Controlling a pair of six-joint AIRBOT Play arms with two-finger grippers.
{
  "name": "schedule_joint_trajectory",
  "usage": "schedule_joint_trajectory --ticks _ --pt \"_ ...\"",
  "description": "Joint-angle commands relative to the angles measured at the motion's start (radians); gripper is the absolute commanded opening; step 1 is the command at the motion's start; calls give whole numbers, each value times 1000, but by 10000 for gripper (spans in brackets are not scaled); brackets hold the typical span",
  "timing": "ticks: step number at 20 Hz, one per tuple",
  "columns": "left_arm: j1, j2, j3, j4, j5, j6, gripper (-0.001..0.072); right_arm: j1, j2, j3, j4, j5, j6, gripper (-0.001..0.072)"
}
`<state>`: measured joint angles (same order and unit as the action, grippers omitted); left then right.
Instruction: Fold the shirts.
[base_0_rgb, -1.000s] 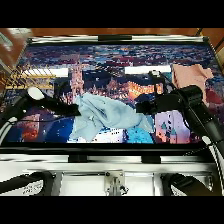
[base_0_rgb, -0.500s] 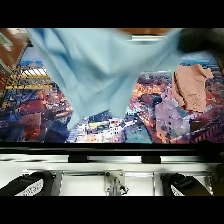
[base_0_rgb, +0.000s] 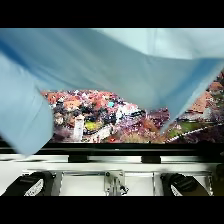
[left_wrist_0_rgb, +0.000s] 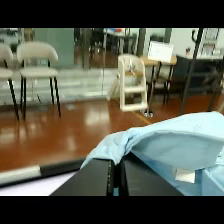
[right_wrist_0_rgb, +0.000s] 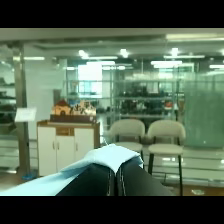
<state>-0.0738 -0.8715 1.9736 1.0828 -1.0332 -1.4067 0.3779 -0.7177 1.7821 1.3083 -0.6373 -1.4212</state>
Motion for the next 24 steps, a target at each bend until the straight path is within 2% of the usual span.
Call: schedule_joint_trajectory --ticks 1,6,10,12,15,18,20,23,24 --pt "1 6 -21 50 -246 -24 31 -1 -20 7 -34 24 11 50" --pt "1 -71 -23 190 -613 -23 31 -1 -196 7 -81 157 11 50" --pt "0 -85 -143 227 -705 -24 31 -1 -390 7 -80 161 31 50" --pt "0 -85 -262 228 -723 -58 31 -9 -499 7 -77 183 66 50" --pt "0 -85 -472 227 -660 -73 31 -53 -663 7 32 310 208 50" --pt "0 -94 -643 214 -474 -80 31 -91 -811 7 226 415 283 50" --pt "0 -114 -710 178 -352 -103 31 -97 -901 7 320 363 285 50" --pt "0 -174 -744 93 -247 -103 31 -95 -1004 7 396 125 283 56" --pt "0 -192 -744 82 -238 -103 31 -95 -1022 7 417 47 283 122"
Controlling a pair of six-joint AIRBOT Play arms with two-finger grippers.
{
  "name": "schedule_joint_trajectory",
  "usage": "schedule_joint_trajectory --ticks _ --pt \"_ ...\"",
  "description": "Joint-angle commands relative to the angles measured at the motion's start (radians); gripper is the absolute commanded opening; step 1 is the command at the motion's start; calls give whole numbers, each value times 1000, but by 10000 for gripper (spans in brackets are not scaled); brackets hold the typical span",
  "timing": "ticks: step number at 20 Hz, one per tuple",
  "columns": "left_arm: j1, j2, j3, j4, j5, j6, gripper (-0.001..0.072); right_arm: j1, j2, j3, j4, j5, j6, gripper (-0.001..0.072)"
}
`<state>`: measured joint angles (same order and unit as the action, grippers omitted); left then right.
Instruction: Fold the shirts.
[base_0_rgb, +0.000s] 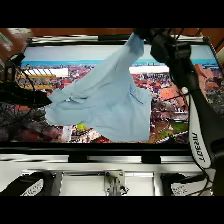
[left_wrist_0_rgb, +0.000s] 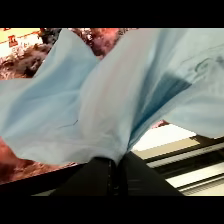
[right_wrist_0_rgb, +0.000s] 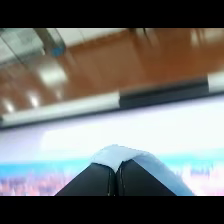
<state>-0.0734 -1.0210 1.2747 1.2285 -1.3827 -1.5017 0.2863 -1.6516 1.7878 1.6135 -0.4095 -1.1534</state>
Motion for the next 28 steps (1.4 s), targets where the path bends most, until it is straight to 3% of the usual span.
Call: schedule_joint_trajectory --ticks 1,2,7,10,12,16,17,18,20,24,25,26,27,28 --pt "0 -57 -45 -64 112 -7 31 -7 -93 1 117 -254 11 336" --pt "0 -64 -45 -63 111 -7 31 -12 -84 1 117 -310 -19 504" --pt "0 -62 -18 -61 84 56 31 -126 143 1 43 -671 -335 507" --pt "0 -62 -6 -57 84 61 31 -259 260 -10 -32 -1027 -345 507" --pt "0 -62 -7 -37 80 63 31 -323 351 -167 6 -1169 -346 507" --pt "0 -65 -7 -21 82 80 32 -343 663 -812 224 -982 -306 513" --pt "0 -68 -8 -21 88 80 32 -343 712 -943 316 -938 -307 606" --pt "0 -74 -8 -21 97 79 32 -342 743 -1046 387 -898 -307 631" --pt "0 -103 -8 -26 111 78 32 -340 768 -1179 484 -828 -307 632" --pt "-13 -213 -10 -100 130 76 32 -294 768 -1213 498 -717 -301 632" --pt "-14 -242 -9 -103 141 76 68 -287 768 -1213 499 -694 -293 632" --pt "-12 -269 -7 -99 145 76 318 -286 768 -1213 499 -680 -280 632" --pt "0 -287 0 -81 140 80 649 -286 768 -1213 499 -673 -276 632" --pt "21 -298 17 -32 124 81 720 -286 768 -1213 498 -674 -276 632"
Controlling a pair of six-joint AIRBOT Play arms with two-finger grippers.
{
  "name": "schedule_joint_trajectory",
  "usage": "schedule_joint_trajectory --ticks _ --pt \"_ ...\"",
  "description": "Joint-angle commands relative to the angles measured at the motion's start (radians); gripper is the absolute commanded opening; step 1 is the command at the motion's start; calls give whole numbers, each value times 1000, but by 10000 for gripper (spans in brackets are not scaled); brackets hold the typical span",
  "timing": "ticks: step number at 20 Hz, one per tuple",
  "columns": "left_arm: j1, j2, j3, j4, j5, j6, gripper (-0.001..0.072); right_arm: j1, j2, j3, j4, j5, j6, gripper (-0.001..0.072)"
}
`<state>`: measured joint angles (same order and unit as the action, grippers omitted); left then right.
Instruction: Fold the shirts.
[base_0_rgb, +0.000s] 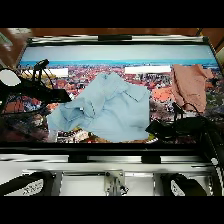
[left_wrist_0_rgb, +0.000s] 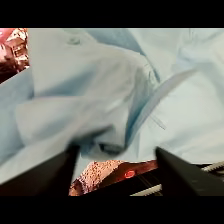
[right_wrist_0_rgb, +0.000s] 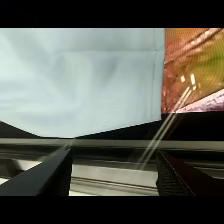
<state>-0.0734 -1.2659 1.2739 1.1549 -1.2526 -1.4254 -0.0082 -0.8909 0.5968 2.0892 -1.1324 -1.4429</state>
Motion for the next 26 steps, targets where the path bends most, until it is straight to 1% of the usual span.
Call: schedule_joint_trajectory --ticks 1,3,4,6,7,10,13,14,15,17,23,24,25,26 --pt "47 -54 36 105 -29 14 720 8 7 -23 22 48 13 632" --pt "118 -54 71 217 -96 63 720 8 7 -23 17 53 13 632" --pt "161 -54 73 226 -117 80 720 8 7 -23 11 60 13 632" --pt "235 -55 51 214 -109 80 713 8 7 -23 2 76 14 632" --pt "258 -55 25 213 -109 93 712 8 7 -23 3 82 14 632" --pt "273 -55 -90 214 -101 117 706 8 7 -23 2 88 14 632" --pt "272 -55 -212 214 -31 115 703 8 7 -23 -1 97 14 632" --pt "272 -55 -241 206 0 115 640 8 7 -23 -1 97 14 632" --pt "272 -55 -265 189 37 113 614 8 7 -23 -1 97 14 632" --pt "272 -62 -295 135 98 113 608 8 7 -23 -1 97 14 632" --pt "272 -182 -297 71 154 113 607 8 7 -23 0 93 24 632" --pt "271 -196 -297 67 166 113 586 8 7 -23 0 93 29 632" --pt "271 -208 -297 62 174 113 506 8 7 -23 0 93 36 632" --pt "271 -217 -297 55 176 113 379 8 7 -23 0 91 47 632"
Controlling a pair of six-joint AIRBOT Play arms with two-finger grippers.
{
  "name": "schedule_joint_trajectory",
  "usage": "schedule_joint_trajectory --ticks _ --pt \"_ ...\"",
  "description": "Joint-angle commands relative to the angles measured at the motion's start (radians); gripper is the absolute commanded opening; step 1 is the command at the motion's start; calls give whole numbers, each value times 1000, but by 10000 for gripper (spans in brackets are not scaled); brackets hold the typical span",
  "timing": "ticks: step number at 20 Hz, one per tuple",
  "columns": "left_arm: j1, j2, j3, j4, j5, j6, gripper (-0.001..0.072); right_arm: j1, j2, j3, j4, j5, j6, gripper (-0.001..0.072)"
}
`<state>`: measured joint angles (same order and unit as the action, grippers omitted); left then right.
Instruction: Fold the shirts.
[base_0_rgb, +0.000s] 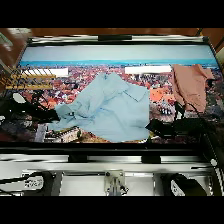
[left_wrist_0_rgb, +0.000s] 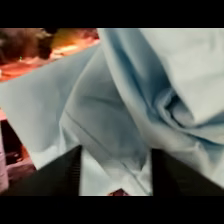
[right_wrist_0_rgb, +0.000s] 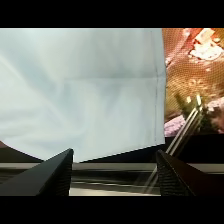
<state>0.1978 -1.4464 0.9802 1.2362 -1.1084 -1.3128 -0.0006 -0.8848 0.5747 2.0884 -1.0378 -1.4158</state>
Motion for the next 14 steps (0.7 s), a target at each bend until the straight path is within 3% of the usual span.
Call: schedule_joint_trajectory --ticks 1,2,3,10,14 --pt "0 -43 -3 -33 31 0 249 0 0 0 0 -11 36 632" --pt "0 -43 -3 -34 27 1 92 0 0 0 1 -23 51 631" --pt "1 -40 0 -33 16 1 32 0 0 0 4 -45 53 632" --pt "1 27 9 -34 -64 3 31 1 0 -60 21 -46 54 632" --pt "1 116 9 -60 -62 4 31 73 -3 -101 27 57 83 632"
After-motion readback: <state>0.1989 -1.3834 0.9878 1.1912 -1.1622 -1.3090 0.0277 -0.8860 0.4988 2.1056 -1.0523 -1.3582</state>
